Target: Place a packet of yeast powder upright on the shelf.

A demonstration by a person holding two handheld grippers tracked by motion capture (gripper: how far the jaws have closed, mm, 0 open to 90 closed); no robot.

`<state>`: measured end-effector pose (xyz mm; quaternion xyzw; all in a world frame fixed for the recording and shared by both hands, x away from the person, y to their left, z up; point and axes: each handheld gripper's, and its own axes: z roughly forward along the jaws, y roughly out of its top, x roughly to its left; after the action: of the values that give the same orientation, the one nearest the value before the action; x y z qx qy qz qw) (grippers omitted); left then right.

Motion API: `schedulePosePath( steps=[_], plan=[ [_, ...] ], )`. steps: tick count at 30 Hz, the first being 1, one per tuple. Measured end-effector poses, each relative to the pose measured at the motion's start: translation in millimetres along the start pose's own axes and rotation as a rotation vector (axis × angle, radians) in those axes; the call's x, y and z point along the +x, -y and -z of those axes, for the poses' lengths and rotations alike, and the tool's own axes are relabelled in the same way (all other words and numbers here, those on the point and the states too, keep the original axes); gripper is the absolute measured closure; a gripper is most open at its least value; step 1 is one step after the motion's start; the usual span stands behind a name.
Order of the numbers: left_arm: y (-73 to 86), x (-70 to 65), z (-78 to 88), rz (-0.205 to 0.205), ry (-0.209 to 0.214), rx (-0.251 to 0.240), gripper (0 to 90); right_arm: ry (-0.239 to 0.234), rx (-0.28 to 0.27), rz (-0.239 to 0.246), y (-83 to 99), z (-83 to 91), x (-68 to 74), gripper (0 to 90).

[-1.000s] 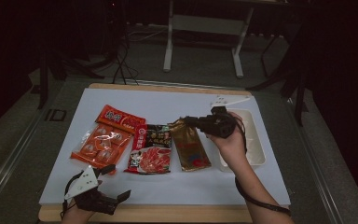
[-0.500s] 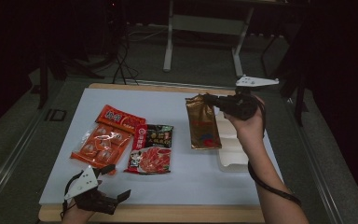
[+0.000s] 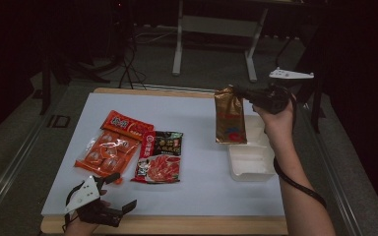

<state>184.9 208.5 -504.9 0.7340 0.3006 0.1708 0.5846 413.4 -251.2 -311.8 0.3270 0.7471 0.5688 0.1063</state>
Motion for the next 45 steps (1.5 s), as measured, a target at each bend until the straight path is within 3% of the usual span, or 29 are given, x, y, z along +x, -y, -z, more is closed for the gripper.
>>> schedulePosePath(
  steps=[15,23,29,37,42,45],
  plan=[
    [1.9,1.1,1.4,0.011,-0.010,0.016,0.1,0.096,-0.027,-0.024,-8.9,10.4,-46.6,89.6],
    [2.9,0.0,2.5,0.020,-0.011,0.021,0.1,0.150,-0.020,-0.022,-5.0,3.2,-74.7,89.5],
    [3.8,-0.3,4.5,0.025,-0.015,0.026,0.1,0.139,-0.027,-0.050,1.5,-2.8,-92.1,89.1],
    [4.3,-1.8,6.6,0.025,-0.021,0.028,0.0,0.132,-0.044,-0.040,11.5,-9.0,-111.5,89.0],
    [4.7,-1.8,6.4,0.028,-0.023,0.030,0.1,0.120,-0.054,-0.009,21.9,-16.0,-119.6,88.7],
    [4.9,-1.9,6.2,0.026,-0.023,0.033,0.1,0.109,-0.051,-0.029,28.7,-19.7,-123.8,88.7]
  ],
)
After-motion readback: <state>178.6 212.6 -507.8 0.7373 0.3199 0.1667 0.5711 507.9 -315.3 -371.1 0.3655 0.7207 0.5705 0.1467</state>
